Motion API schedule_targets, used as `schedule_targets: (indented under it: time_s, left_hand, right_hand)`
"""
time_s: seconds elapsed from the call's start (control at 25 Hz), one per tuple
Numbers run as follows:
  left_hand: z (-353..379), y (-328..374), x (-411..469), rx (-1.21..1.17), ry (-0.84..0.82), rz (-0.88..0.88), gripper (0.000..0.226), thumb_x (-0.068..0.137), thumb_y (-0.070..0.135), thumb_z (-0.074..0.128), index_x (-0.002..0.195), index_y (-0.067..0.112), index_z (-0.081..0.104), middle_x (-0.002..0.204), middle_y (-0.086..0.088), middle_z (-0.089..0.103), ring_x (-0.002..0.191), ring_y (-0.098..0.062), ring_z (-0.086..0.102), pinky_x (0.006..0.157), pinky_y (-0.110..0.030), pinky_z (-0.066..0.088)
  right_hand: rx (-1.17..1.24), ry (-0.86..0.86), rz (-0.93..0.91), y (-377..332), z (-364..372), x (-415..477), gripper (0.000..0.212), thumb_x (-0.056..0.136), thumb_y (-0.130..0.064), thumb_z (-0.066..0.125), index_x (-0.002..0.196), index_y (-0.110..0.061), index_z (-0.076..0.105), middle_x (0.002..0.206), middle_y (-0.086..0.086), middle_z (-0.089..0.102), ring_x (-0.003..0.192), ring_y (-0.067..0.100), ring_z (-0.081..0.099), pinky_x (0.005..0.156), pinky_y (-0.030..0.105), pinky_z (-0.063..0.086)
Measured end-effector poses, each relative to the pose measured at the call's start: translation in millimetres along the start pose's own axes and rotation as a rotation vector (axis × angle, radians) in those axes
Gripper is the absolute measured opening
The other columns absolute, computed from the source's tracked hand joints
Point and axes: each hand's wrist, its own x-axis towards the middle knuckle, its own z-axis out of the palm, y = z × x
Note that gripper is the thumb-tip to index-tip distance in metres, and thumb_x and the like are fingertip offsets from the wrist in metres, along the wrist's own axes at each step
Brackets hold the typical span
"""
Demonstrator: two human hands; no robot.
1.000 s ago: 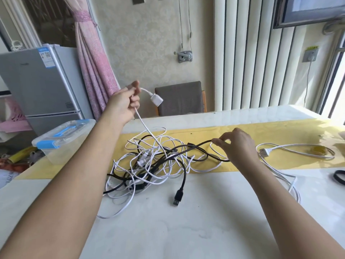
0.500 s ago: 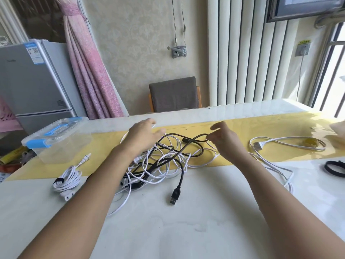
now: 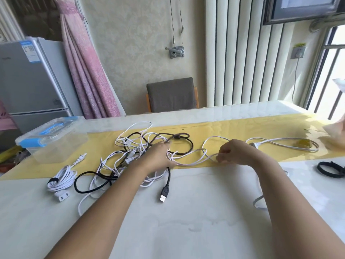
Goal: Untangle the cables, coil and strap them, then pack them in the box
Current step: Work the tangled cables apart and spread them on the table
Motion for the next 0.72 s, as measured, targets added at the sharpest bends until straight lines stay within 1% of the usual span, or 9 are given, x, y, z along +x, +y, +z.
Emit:
schedule_targets:
  time_s: [0.12,0.2,0.28,0.36,0.44,0.48,0.6,0.68,0.72]
  left_hand:
    - [-8,-18,7,-0.325,0.279,-0.149,0.076,0.078,0.018,0.076,0.142,0.008,0.037,0.136,-0.008,0.047,0.116,-0.022,0.052,0.089,-0.025,0.041]
    - [-15,-29,7,-0.537,0.599,-0.246,0.045,0.08,0.007,0.069,0.122,0.01,0.052,0.113,-0.007,0.054,0.098,-0.026,0.055,0.077,-0.023,0.038]
    - [-19,-38,5,-0.723,0.817,-0.347,0.023,0.085,0.002,0.058,0.104,0.015,0.055,0.102,-0.007,0.058,0.095,-0.027,0.055,0.075,-0.024,0.037]
    - [-17,-44,6,-0.926,0.815,-0.362,0.031,0.089,-0.001,0.048,0.116,0.007,0.058,0.115,-0.008,0.062,0.095,-0.02,0.06,0.079,-0.024,0.046]
    - [-15,-41,3,-1.076,0.693,-0.284,0.035,0.089,-0.005,0.039,0.106,0.01,0.065,0.107,-0.01,0.067,0.079,-0.011,0.064,0.066,-0.023,0.051]
    - [-16,-37,0,-1.128,0.624,-0.243,0.038,0.089,-0.007,0.036,0.098,0.012,0.068,0.099,-0.011,0.069,0.073,-0.009,0.064,0.061,-0.021,0.05]
    - [-24,-25,-12,-1.268,0.486,-0.148,0.043,0.087,-0.012,0.035,0.091,0.013,0.069,0.084,-0.008,0.069,0.064,-0.007,0.062,0.052,-0.016,0.049]
    - [-29,-22,-18,-1.365,0.444,-0.106,0.043,0.087,-0.013,0.033,0.093,0.011,0.068,0.084,-0.009,0.069,0.062,-0.005,0.061,0.052,-0.015,0.049]
    - [-31,-20,-21,-1.424,0.415,-0.091,0.043,0.087,-0.015,0.032,0.095,0.009,0.067,0.084,-0.01,0.069,0.06,-0.005,0.062,0.053,-0.016,0.05]
  right_hand:
    - [0.286,0.228,-0.052,0,-14,-5,0.02,0.087,-0.024,0.066,0.077,-0.008,0.072,0.057,0.001,0.048,0.053,0.014,0.037,0.047,0.023,0.026]
    - [0.501,0.533,0.069,9,-28,-8,0.025,0.088,-0.024,0.066,0.072,-0.004,0.066,0.054,0.007,0.042,0.058,0.02,0.036,0.051,0.03,0.026]
    - [0.473,0.733,0.27,22,-34,-9,0.022,0.09,-0.019,0.063,0.07,-0.01,0.064,0.055,0.011,0.047,0.065,0.027,0.042,0.058,0.032,0.031]
    - [0.09,0.595,0.42,31,-29,-6,0.012,0.09,-0.01,0.055,0.083,-0.007,0.063,0.087,0.018,0.063,0.082,0.033,0.051,0.072,0.033,0.039]
    - [-0.163,0.424,0.334,19,-19,-2,0.039,0.088,-0.003,0.045,0.124,-0.009,0.06,0.126,0.016,0.057,0.113,0.035,0.051,0.091,0.033,0.039]
    - [-0.118,0.384,0.235,4,-13,-2,0.049,0.086,0.001,0.043,0.131,-0.012,0.056,0.132,0.014,0.054,0.12,0.033,0.049,0.095,0.031,0.037]
    - [0.109,0.25,-0.089,-47,5,-8,0.037,0.089,-0.002,0.045,0.116,-0.016,0.065,0.12,0.006,0.065,0.111,0.023,0.058,0.087,0.026,0.042]
    - [0.151,0.145,-0.157,-69,26,-12,0.022,0.095,-0.029,0.05,0.1,-0.017,0.067,0.103,0.004,0.068,0.093,0.021,0.06,0.076,0.03,0.045]
    - [0.157,0.13,-0.163,-75,33,-12,0.031,0.094,-0.043,0.049,0.095,-0.017,0.066,0.097,0.003,0.065,0.087,0.02,0.058,0.072,0.032,0.044]
